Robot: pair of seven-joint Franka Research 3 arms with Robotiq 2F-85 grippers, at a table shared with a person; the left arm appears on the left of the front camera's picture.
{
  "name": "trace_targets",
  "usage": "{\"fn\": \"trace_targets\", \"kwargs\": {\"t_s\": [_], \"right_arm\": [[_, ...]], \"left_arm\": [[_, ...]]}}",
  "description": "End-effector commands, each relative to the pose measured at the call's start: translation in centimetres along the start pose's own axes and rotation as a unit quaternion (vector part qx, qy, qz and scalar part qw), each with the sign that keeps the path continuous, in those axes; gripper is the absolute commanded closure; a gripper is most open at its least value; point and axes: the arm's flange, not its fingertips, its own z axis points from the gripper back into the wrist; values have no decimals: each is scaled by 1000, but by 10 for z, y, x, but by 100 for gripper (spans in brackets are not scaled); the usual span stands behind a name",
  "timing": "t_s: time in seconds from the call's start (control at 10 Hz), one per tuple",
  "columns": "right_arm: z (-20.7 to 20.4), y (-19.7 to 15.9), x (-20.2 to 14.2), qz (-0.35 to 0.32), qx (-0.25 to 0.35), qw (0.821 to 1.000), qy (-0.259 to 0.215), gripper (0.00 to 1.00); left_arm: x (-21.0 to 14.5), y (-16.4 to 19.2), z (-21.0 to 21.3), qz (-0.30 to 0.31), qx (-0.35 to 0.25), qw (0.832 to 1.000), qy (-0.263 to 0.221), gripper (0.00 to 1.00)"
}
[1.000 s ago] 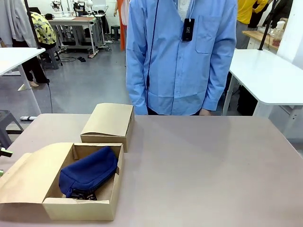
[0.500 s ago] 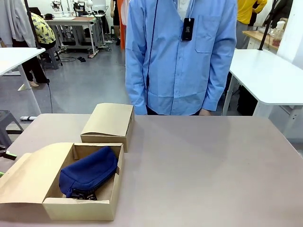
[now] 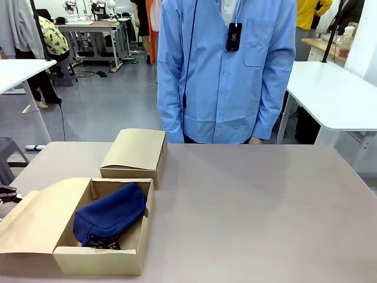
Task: Place items inside the box.
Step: Close the lid of the Mailer Box closest to the robot.
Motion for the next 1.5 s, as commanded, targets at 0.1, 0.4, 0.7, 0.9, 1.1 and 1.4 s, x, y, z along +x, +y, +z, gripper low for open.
{"fn": "trace_targets", "kwargs": {"t_s": [0.1, 0.4, 0.7, 0.9, 1.1, 1.4], "right_arm": [[1, 4, -3, 1, 8, 1000, 3, 0], [1, 4, -3, 1, 8, 1000, 3, 0], [1, 4, -3, 1, 8, 1000, 3, 0], [1, 4, -3, 1, 8, 1000, 3, 0], [1, 4, -3, 1, 8, 1000, 3, 0], [1, 4, -3, 1, 8, 1000, 3, 0]], "left_arm": [[5, -18, -9, 10, -26, 996, -90, 0], [27, -27, -14, 37, -24, 984, -175, 0], [57, -32, -15, 50, 5, 957, -286, 0], [85, -41, -8, 48, 7, 942, -331, 0], [106, -53, -5, 43, 5, 935, -351, 0], [137, -88, -44, 32, -63, 930, -360, 0]]}}
